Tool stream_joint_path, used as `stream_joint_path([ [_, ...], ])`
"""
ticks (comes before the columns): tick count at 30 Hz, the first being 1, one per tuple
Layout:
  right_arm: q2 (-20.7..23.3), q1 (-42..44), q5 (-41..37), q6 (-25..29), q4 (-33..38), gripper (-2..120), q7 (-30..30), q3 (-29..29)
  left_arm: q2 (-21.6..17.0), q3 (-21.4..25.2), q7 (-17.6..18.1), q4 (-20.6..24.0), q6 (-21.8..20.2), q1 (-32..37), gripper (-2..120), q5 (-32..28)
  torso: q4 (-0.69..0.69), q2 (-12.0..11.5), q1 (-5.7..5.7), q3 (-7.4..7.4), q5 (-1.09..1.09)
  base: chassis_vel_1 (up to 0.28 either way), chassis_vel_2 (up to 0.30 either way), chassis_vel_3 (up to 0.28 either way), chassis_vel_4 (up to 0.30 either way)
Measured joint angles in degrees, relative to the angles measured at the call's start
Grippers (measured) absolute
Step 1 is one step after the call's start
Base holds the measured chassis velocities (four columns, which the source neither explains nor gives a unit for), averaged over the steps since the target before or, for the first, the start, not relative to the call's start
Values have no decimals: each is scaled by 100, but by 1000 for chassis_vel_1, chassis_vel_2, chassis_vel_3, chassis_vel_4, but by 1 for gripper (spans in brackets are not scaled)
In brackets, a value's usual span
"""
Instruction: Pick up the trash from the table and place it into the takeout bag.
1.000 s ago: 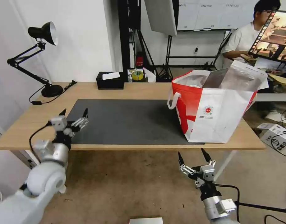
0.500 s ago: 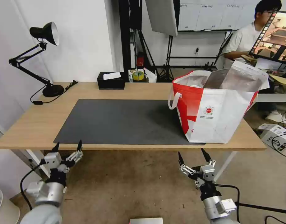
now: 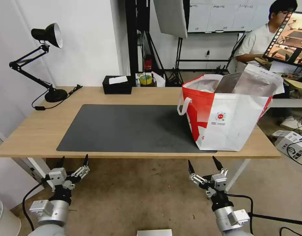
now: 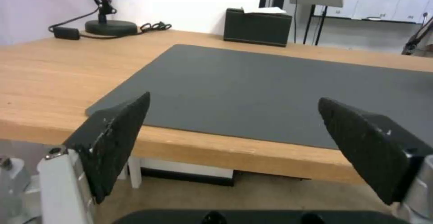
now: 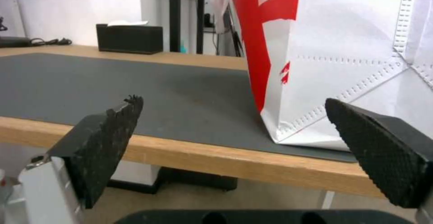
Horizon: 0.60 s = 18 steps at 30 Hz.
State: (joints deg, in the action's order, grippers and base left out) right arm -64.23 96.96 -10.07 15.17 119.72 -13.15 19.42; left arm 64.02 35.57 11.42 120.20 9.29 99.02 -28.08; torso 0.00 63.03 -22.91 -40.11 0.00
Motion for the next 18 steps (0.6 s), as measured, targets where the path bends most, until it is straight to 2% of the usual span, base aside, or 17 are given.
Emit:
stream_joint_path([
  [18, 0, 0, 0, 0, 0, 100, 0, 0, -12, -11, 4, 0, -13, -22, 100, -16, 0, 0, 0, 0, 0, 0, 0, 0, 0],
])
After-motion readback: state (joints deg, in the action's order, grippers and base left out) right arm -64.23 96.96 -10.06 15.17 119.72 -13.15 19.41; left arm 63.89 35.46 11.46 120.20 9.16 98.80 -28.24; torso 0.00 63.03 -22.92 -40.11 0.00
